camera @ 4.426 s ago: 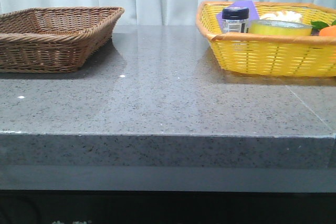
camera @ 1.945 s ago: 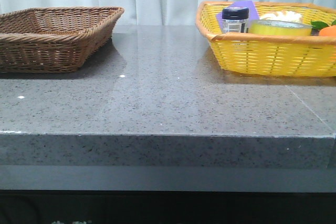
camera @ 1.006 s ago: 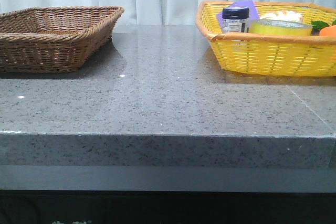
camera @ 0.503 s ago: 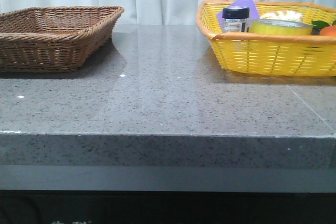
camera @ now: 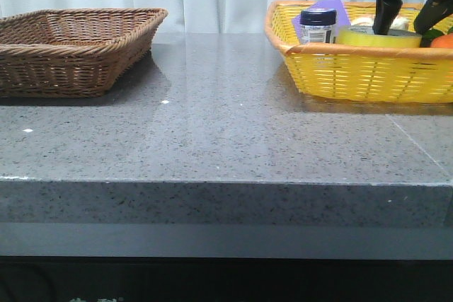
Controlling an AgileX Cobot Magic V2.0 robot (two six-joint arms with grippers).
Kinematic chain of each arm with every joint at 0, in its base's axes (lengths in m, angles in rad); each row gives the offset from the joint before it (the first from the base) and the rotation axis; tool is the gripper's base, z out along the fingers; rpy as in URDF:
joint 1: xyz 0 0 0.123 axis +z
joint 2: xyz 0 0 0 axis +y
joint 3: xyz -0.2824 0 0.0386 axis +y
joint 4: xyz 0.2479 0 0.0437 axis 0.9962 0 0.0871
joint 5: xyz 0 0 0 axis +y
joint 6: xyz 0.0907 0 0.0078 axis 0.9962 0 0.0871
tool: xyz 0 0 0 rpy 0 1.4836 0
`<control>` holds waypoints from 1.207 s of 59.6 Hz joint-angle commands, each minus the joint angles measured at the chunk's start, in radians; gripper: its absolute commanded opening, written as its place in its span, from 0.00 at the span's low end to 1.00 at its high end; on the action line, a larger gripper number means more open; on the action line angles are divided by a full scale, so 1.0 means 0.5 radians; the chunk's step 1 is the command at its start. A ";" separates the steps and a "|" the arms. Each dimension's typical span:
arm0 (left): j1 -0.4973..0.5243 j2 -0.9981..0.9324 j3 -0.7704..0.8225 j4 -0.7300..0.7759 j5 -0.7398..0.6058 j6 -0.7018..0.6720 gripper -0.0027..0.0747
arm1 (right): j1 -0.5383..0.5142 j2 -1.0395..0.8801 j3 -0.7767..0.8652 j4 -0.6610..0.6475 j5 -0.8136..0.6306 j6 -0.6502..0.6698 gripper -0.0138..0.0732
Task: Transfer tape with both arms
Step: 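Reach the right gripper into the yellow basket and grasp the tape roll, then lift the tape roll out and set it on the table between baskets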
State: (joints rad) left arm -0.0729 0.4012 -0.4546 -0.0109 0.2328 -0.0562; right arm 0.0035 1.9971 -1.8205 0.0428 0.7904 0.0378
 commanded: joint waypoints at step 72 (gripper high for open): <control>-0.003 0.027 -0.075 0.022 -0.158 -0.016 0.83 | 0.118 -0.623 -0.222 -0.028 0.079 -0.043 0.12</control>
State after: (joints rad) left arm -0.0729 0.4012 -0.4546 0.0000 0.2328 -0.0562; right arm 0.0291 1.8087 -1.9141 0.0231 0.9084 0.0339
